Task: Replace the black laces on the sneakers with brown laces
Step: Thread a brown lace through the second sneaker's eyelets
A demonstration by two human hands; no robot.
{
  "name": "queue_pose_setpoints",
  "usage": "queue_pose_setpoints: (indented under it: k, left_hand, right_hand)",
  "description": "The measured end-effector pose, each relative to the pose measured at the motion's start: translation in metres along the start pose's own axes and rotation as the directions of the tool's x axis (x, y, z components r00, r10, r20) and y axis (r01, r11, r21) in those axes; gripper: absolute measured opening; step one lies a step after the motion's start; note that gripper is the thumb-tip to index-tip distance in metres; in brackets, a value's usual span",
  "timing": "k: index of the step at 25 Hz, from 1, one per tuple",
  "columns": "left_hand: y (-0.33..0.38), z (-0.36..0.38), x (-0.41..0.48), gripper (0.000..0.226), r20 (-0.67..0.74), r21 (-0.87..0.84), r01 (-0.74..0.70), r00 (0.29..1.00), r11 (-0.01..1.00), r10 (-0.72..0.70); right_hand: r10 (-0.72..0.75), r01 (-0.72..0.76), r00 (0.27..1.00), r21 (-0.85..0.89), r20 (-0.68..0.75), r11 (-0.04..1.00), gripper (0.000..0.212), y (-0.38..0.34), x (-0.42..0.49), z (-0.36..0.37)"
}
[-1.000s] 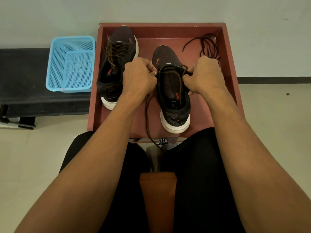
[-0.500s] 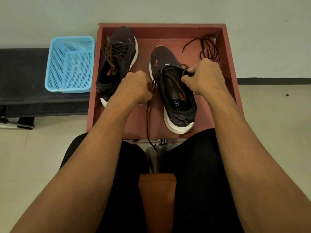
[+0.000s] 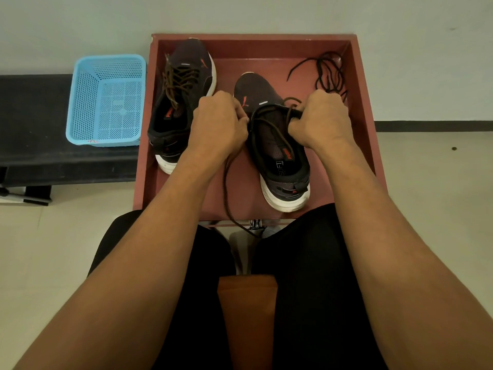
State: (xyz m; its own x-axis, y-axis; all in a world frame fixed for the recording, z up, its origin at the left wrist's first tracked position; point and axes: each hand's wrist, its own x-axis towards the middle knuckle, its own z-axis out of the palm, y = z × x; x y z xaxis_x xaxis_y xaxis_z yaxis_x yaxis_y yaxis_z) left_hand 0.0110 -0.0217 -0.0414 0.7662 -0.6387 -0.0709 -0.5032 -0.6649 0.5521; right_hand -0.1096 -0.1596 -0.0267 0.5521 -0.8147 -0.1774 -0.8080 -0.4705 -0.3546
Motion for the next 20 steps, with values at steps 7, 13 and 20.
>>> queue_pose_setpoints:
  k: [7, 13, 20]
  left_hand:
    - [-0.002, -0.011, -0.004, 0.013, 0.344, 0.301, 0.075, 0.921, 0.951, -0.182]
    - [-0.006, -0.017, -0.009, 0.011, 0.462, 0.217, 0.057, 0.873, 0.974, -0.154]
    - [-0.005, -0.005, 0.003, 0.008, -0.02, -0.102, -0.022, 1.0, 0.995, 0.02]
  right_hand:
    - [0.031, -0.031, 0.999, 0.018, 0.02, 0.999, 0.028, -0.002, -0.001, -0.001]
    - [0.031, -0.033, 0.997, 0.026, 0.077, 0.999, 0.022, 0.0, 0.001, -0.002]
    - [0.011, -0.014, 0.996, 0.029, 0.093, 0.999, 0.021, 0.0, 0.001, -0.003]
